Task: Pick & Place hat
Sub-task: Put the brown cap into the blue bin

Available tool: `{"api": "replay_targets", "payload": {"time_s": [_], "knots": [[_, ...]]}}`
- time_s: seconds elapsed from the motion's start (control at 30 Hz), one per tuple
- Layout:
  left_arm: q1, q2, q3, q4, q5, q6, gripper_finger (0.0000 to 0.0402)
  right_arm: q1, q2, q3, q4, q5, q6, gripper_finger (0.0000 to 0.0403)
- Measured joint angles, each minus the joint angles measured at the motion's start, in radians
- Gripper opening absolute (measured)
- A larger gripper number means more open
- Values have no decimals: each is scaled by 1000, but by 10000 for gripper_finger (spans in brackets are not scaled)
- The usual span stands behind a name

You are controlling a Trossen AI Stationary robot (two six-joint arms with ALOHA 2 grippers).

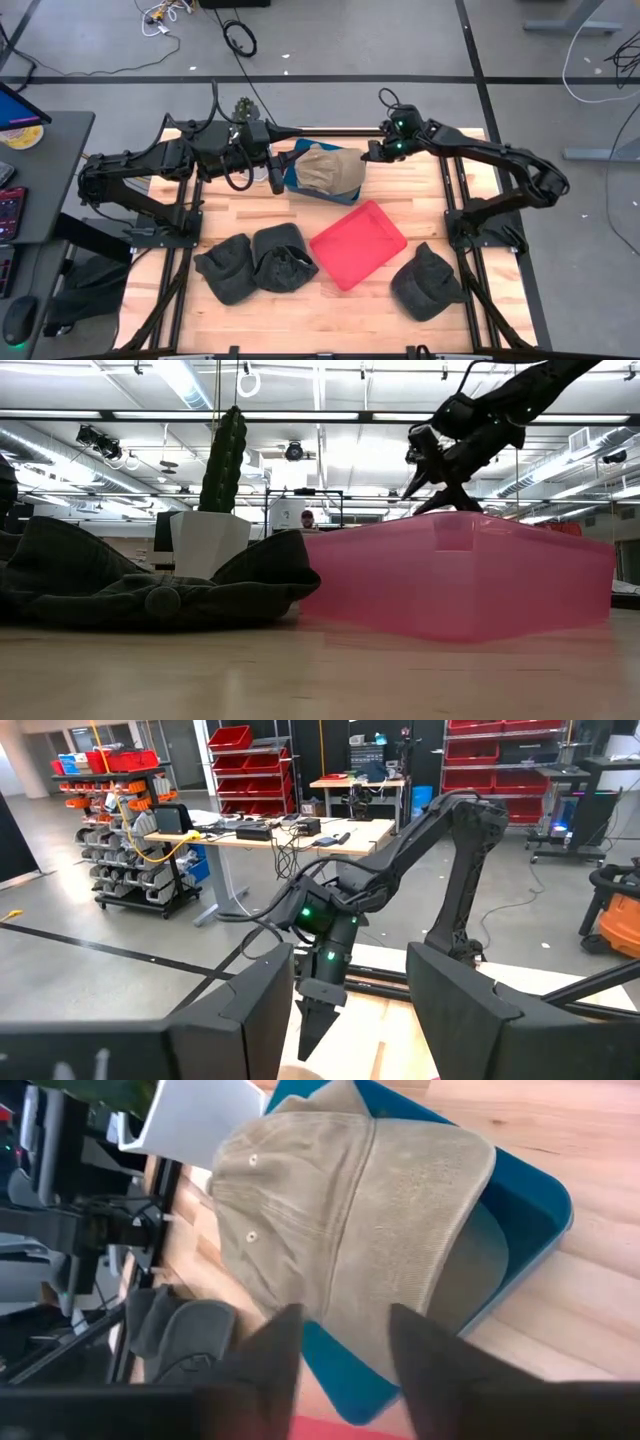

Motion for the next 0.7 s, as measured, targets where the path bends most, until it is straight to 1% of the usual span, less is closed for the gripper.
{"api": "replay_targets", "payload": {"time_s": [0.13, 0.17, 0.2, 0.3, 0.4, 0.5, 0.6, 0.7], "knots": [[0, 0, 0, 0, 0, 0, 199, 0, 24, 0, 1, 0, -33, 33], [0, 0, 0, 0, 0, 0, 199, 0, 29, 0, 1, 0, -47, 17], [0, 0, 0, 0, 0, 0, 199, 0, 34, 0, 0, 0, -51, 10], [0, 0, 0, 0, 0, 0, 199, -7, 53, 0, -5, 1, -48, 13], [0, 0, 0, 0, 0, -1, 199, -10, 76, 0, 2, 2, -57, 4], [0, 0, 0, 0, 0, 0, 199, -10, 111, 0, 28, -1, -58, 4], [0, 0, 0, 0, 0, 0, 199, -10, 147, 0, 58, -32, -60, 2], [0, 0, 0, 0, 0, -1, 199, -9, 173, 0, 67, -35, -59, 2]]}}
